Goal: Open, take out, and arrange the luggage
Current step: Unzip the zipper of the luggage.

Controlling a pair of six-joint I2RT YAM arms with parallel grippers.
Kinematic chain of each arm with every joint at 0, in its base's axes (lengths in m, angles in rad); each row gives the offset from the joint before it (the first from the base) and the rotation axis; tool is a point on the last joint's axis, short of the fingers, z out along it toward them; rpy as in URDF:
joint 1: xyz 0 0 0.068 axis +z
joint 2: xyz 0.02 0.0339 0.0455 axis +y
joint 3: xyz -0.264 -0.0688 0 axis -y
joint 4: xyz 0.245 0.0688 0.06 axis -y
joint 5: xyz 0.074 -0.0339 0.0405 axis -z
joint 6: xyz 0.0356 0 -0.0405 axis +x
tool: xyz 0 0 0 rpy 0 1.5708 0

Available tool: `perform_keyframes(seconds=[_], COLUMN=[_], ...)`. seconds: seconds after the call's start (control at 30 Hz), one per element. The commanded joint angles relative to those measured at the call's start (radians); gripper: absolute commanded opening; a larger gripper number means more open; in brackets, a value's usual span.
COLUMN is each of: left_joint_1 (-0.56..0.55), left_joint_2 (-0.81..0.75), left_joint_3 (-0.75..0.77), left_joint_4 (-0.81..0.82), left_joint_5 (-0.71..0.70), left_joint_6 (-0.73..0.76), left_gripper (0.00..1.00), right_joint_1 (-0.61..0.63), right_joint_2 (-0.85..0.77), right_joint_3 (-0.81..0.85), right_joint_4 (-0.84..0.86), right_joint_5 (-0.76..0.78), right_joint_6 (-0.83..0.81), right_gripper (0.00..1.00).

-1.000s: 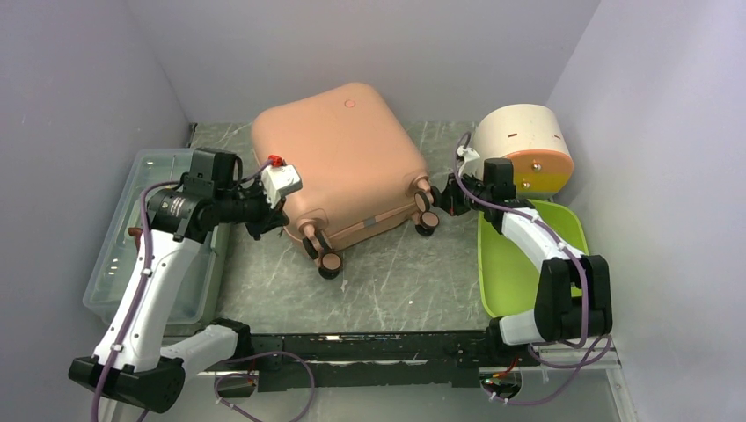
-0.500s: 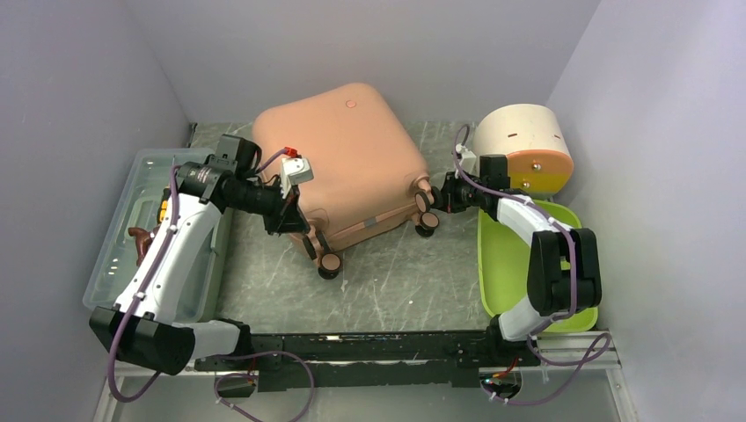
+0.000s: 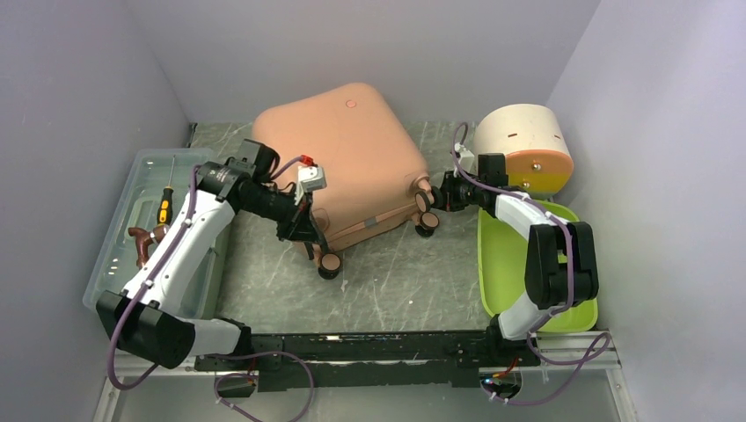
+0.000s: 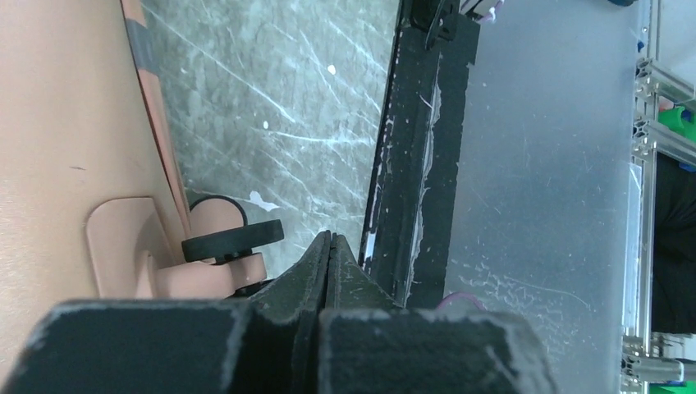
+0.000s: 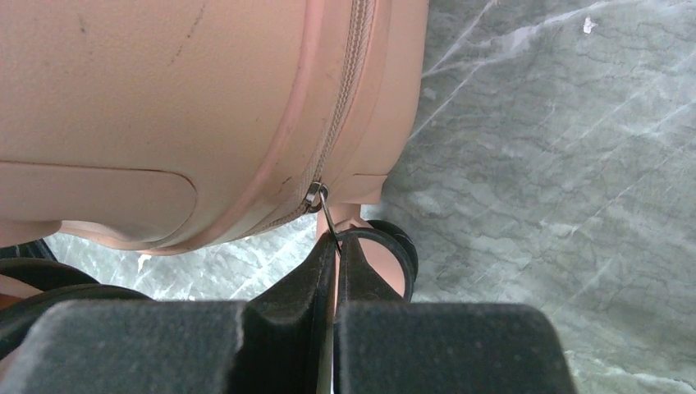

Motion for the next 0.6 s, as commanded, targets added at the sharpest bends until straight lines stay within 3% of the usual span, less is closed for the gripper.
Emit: perform_keyframes(seconds=[0.0, 0.13, 0.37, 0.57], left_joint_1=[-0.037, -0.072, -0.122, -0.137], left_joint_2=[0.014, 0.041, 0.086, 0.045], left_joint_3=[-0.017, -0.019, -0.034, -0.087], left_joint_4=[0.049, 0.059, 0.070, 0.002], left_joint_5=[-0.059, -0.121, -0.349, -0.414], left_joint_6=[-0.036, -0.041, -0.060, -0.025], left_gripper=[0.02, 0.02, 0.00, 0.00], right_joint_1=[-0.038, -0.045, -0.061, -0.065], right_joint_2=[0.042, 0.056, 0.082, 0.089], right_joint_3=[0.051, 0.066, 0.113, 0.130], right_joint_4=[0.056, 0.052, 0.033, 0.066], right_joint_5=[0.145, 0.146, 0.134, 0.178], right_joint_6=[-0.006, -0.005, -0.019, -0.071], right_gripper=[0.00, 0.00, 0.00, 0.00])
